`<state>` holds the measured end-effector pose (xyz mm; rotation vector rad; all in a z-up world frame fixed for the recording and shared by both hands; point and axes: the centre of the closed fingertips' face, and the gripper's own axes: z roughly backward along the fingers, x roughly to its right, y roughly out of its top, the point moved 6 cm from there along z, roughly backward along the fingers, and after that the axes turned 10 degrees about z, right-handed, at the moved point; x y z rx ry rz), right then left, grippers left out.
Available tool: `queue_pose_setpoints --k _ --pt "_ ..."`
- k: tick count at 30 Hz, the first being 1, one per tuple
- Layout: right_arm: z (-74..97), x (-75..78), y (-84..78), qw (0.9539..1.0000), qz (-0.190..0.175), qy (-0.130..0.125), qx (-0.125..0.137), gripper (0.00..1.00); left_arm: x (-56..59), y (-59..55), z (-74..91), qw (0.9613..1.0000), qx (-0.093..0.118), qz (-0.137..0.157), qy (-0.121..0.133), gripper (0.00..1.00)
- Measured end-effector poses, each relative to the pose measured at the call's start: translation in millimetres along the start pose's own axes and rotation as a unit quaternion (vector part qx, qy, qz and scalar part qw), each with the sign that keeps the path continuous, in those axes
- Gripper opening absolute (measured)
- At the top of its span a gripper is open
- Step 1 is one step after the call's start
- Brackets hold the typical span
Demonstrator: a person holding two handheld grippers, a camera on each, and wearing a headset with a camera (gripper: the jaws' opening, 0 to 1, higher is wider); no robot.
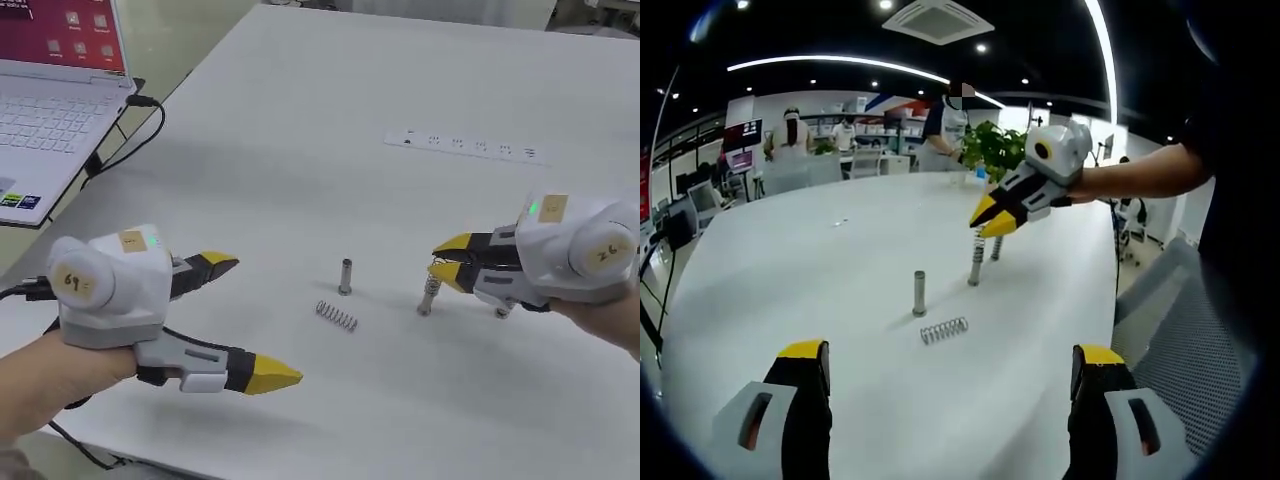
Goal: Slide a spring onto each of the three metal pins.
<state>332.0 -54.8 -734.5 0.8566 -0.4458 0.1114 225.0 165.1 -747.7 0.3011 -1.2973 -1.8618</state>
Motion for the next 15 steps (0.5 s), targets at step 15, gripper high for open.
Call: queue_pose_setpoints --k 15 --pt "-18.7 -14.2 -18.9 0.999 0.028 0.02 -0.028 0.07 -1.4 -1.0 0.0 1.0 0.003 0.002 0.001 0.98"
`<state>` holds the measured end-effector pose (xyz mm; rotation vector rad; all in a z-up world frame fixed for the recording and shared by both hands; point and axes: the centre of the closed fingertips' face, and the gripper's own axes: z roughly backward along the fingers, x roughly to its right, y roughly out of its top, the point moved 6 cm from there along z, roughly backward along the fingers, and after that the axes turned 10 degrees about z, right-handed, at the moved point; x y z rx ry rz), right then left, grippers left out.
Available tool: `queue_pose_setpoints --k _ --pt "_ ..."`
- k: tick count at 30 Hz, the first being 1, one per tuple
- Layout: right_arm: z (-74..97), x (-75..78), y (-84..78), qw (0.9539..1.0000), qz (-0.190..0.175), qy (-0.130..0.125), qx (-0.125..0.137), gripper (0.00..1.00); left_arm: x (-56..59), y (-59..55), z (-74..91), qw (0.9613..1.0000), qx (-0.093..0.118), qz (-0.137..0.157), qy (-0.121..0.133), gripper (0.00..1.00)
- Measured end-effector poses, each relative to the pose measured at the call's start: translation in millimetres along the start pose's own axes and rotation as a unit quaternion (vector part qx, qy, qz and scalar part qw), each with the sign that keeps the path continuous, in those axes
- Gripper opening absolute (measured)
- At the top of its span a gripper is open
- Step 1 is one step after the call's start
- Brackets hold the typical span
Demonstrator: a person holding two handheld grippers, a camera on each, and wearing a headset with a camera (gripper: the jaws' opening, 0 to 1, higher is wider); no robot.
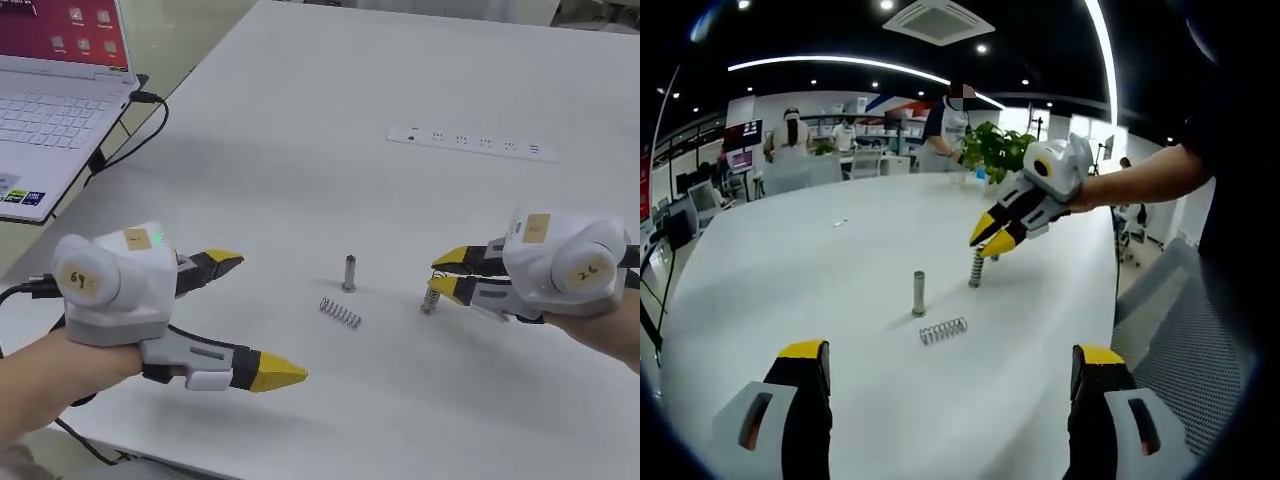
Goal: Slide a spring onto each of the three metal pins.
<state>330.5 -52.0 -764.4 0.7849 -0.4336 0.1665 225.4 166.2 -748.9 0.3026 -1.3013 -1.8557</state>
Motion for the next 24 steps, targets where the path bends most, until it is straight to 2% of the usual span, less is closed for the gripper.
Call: queue_pose_setpoints --k 6,7,13,17,19,24 --pt "-6.2 -0.1 -7.8 0.9999 0.005 0.007 -0.008 0.08 -1.7 0.2 1.3 1.0 0.001 0.0 0.003 0.97" --pt "-5.5 0.4 -6.3 1.0 0.005 0.005 -0.003 0.08 -1.6 0.0 1.2 1.0 0.001 0.0 0.003 0.97" --pt "-5.0 0.5 -5.9 0.9998 -0.017 0.008 -0.001 0.09 0.2 0.0 -0.1 1.0 0.002 0.0 0.0 0.97" --pt "-6.4 -2.4 -6.2 0.9995 -0.029 0.013 -0.003 0.17 0.9 0.5 -0.5 1.0 0.003 0.001 0.0 0.97" --pt "-6.0 -2.4 -5.2 0.9995 -0.032 0.009 0.0 0.18 1.3 0.7 -0.6 1.0 0.003 0.001 -0.001 0.97" --pt "-4.2 0.7 -2.9 0.9972 -0.073 -0.002 0.016 0.25 1.6 1.6 -0.9 1.0 0.005 0.001 -0.001 0.97"
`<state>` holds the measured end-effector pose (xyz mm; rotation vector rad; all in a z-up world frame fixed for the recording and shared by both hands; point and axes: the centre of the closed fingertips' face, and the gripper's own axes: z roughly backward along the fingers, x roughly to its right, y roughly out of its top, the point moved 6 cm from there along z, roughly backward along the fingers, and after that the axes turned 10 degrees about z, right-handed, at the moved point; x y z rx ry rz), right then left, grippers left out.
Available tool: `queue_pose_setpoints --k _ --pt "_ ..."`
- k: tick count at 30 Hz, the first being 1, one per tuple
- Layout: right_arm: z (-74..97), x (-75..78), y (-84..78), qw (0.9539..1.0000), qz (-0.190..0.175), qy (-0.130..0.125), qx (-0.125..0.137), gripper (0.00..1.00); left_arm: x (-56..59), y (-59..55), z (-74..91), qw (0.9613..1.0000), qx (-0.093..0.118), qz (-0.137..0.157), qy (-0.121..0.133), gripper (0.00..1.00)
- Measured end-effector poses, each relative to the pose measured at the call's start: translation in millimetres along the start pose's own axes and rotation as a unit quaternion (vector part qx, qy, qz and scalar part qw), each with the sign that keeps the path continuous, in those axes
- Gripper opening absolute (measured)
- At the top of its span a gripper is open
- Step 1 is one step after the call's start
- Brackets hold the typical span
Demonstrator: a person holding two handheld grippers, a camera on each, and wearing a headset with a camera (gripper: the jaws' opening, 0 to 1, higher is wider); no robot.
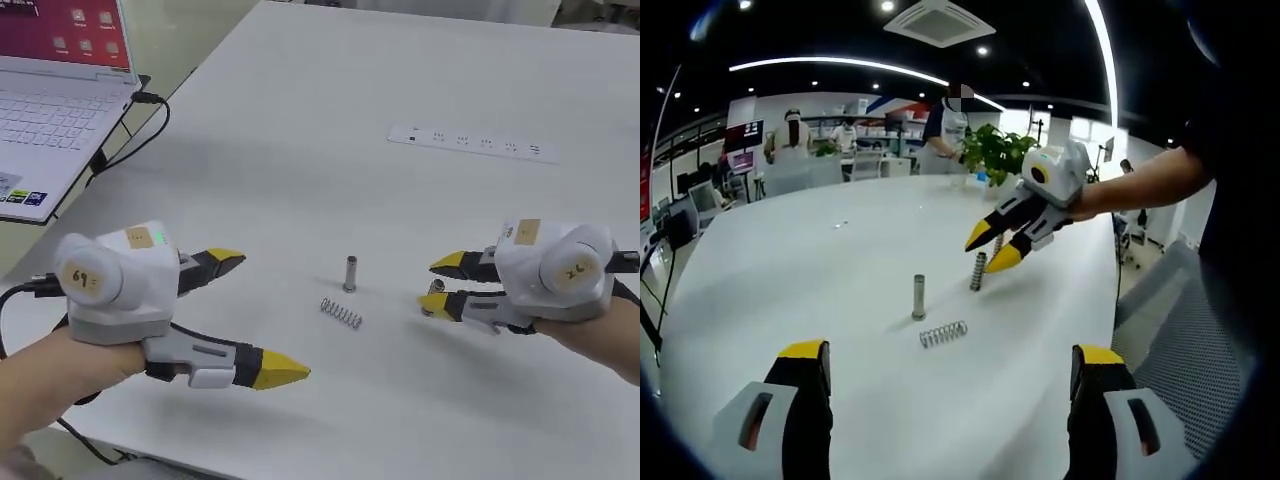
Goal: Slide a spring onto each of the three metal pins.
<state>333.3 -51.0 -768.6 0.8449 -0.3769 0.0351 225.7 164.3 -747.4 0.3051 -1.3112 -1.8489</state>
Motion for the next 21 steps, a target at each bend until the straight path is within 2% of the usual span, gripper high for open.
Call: queue_pose_setpoints --k 6,17,21 --pt "7.7 -0.7 1.7 0.9997 -0.02 -0.01 0.004 0.31 0.0 0.4 -1.1 1.0 0.001 0.001 -0.001 0.98" --pt "30.2 -8.5 11.3 0.9967 -0.071 -0.026 0.029 0.34 0.3 2.7 -4.3 1.0 0.003 0.003 -0.003 0.98" --pt "36.7 -10.0 11.9 0.9959 -0.079 -0.028 0.033 0.34 0.1 3.9 -5.1 1.0 0.004 0.003 -0.003 0.98"
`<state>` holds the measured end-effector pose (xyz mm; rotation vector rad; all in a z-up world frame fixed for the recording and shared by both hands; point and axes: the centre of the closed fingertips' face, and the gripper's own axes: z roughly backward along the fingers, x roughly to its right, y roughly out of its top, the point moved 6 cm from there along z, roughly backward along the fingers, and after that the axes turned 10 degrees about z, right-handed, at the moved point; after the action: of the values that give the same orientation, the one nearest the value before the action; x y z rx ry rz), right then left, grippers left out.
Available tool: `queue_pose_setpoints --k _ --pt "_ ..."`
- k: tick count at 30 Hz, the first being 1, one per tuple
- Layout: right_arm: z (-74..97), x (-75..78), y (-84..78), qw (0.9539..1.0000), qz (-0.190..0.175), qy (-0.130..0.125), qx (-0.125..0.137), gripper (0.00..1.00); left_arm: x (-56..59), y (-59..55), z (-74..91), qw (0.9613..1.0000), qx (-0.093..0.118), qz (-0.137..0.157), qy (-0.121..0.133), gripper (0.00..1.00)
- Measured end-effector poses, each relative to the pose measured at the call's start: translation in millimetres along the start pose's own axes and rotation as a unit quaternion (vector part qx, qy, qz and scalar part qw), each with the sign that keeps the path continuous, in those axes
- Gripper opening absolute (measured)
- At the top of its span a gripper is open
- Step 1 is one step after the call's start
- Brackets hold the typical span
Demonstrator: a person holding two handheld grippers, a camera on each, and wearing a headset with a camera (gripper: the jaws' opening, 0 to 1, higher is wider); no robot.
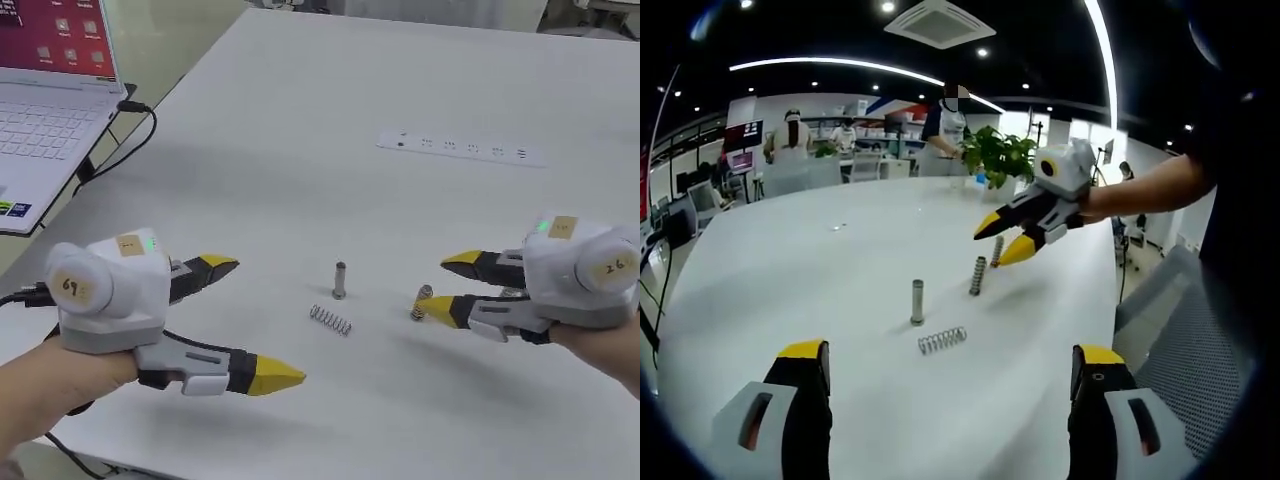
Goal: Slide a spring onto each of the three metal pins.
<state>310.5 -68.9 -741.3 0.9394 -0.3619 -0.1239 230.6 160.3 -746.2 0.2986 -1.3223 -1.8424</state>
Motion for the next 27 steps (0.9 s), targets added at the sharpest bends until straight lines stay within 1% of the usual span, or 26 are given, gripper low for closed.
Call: queue_pose_setpoints --k 6,9,12,17,21,27 --pt "7.8 4.5 -2.6 0.9995 -0.026 -0.007 0.016 0.34 0.2 1.0 -0.6 1.0 -0.001 -0.001 -0.001 0.98" --pt "11.9 6.0 -2.1 0.9993 -0.031 -0.012 0.018 0.34 0.9 1.1 -1.0 1.0 -0.001 -0.001 -0.002 0.98" --pt "16.6 4.9 -2.3 0.9987 -0.039 -0.017 0.027 0.34 1.0 0.8 -0.9 1.0 -0.002 -0.001 -0.001 0.98" --pt "22.4 2.9 -11.4 0.9979 -0.052 -0.026 0.027 0.34 0.9 1.2 -0.8 1.0 -0.001 -0.002 0.0 0.97" --pt "27.1 -0.5 -19.1 0.9975 -0.061 -0.028 0.025 0.34 1.2 1.2 -1.0 1.0 -0.002 -0.002 0.0 0.97" --pt "33.6 -4.4 -25.4 0.9965 -0.074 -0.031 0.025 0.33 1.2 1.6 -1.1 1.0 0.0 0.0 0.002 0.98"
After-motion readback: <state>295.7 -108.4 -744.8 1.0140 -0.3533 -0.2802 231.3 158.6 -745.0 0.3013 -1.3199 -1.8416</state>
